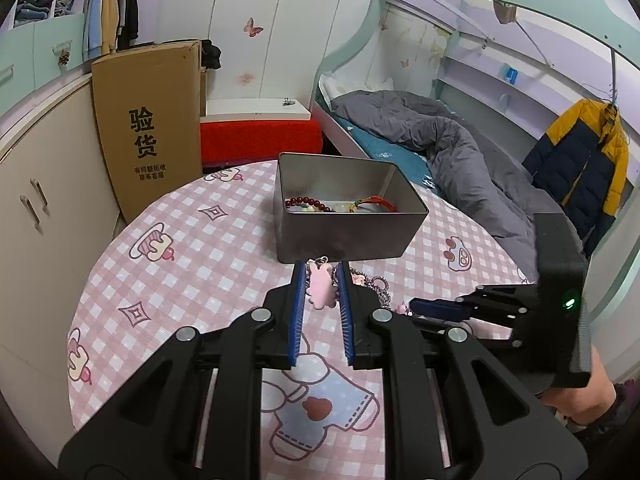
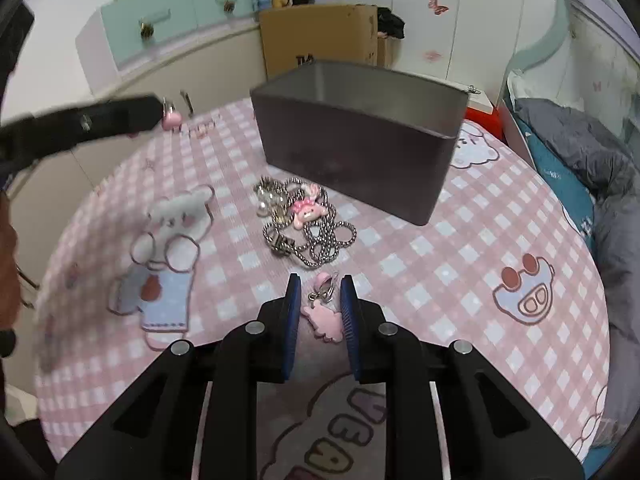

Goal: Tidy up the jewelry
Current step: 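Carry both pink charms into the grey box and open both tools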

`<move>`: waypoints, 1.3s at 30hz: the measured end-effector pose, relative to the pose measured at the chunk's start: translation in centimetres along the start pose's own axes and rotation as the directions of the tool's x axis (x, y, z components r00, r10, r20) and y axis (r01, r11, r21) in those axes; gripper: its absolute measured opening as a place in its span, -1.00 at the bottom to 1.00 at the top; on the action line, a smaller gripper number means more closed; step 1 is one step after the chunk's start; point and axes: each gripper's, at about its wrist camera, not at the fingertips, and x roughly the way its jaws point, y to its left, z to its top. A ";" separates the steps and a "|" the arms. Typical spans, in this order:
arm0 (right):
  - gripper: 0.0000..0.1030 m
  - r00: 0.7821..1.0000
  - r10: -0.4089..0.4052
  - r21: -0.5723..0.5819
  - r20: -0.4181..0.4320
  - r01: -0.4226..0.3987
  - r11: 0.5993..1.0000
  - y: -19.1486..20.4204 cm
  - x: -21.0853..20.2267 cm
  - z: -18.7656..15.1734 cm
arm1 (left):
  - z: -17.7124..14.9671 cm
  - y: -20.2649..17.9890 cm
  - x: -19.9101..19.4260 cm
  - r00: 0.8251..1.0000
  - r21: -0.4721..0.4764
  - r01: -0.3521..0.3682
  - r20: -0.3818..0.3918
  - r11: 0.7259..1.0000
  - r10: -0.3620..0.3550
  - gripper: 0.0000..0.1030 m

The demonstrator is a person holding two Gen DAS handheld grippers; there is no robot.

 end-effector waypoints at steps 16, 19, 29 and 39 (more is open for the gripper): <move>-0.65 0.979 0.058 0.021 0.194 -0.064 0.998 -0.9 -7.2 4.4 | 1.8 -0.3 -1.6 0.998 0.019 0.008 0.055 1.000 -0.009 -0.69; -0.65 0.972 0.054 0.001 0.230 -0.055 0.998 -1.0 -8.2 6.2 | 3.0 -0.6 -1.8 0.997 0.032 0.011 0.077 0.999 -0.013 -0.69; -0.64 0.947 0.065 -0.025 0.315 -0.060 0.998 -2.4 -9.8 13.0 | 9.2 -1.1 -1.0 0.989 0.055 0.036 0.141 0.998 -0.043 -0.69; -0.61 0.965 0.069 0.070 0.252 -0.089 0.994 -5.5 -5.3 15.7 | 12.6 -1.2 3.2 0.993 0.018 0.070 0.091 0.997 -0.071 -0.67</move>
